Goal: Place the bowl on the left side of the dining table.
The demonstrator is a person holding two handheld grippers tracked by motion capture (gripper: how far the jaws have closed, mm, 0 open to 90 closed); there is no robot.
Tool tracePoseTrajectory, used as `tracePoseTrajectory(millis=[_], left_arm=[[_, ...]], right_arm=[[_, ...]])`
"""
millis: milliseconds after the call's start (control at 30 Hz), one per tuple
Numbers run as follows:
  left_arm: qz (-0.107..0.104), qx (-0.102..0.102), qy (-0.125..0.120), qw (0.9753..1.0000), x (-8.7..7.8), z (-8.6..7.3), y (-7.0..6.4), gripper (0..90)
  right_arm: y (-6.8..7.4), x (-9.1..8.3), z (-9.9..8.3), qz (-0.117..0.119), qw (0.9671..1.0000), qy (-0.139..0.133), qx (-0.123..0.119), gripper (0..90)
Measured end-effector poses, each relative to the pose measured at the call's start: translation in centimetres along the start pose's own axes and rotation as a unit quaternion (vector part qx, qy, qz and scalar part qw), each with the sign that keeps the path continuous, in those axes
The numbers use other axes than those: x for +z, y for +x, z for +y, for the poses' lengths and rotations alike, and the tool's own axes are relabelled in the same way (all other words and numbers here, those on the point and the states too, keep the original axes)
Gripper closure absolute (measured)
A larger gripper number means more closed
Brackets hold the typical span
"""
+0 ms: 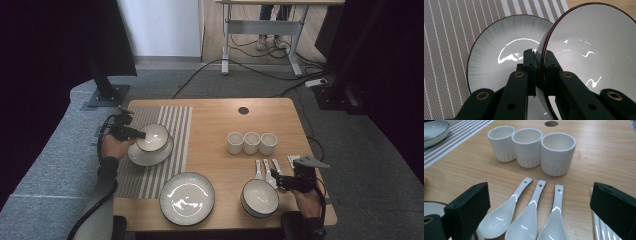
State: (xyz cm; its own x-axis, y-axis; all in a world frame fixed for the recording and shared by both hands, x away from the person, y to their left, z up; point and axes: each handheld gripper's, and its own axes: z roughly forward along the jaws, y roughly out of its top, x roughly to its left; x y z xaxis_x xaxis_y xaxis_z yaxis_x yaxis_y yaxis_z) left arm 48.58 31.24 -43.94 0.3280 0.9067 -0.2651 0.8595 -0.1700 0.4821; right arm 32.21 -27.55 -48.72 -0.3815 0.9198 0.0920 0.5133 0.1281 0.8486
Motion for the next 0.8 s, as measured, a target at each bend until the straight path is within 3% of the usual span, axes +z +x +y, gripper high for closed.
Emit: tracePoseTrajectory(millis=[333, 800], left_arm=[[0.013, -0.016, 0.003, 0.9998, 0.9, 0.2, 1.4, 83.3], [0.023, -0.039, 0.009, 0.9989, 2.1, -0.4, 3.4, 83.3]], right_arm=[[-0.3, 0.4, -1.6, -0.014, 0.9998, -0.006, 0.009, 4.0], [-0.5, 0.8, -2.4, -0.021, 0.9997, -0.006, 0.009, 4.1]])
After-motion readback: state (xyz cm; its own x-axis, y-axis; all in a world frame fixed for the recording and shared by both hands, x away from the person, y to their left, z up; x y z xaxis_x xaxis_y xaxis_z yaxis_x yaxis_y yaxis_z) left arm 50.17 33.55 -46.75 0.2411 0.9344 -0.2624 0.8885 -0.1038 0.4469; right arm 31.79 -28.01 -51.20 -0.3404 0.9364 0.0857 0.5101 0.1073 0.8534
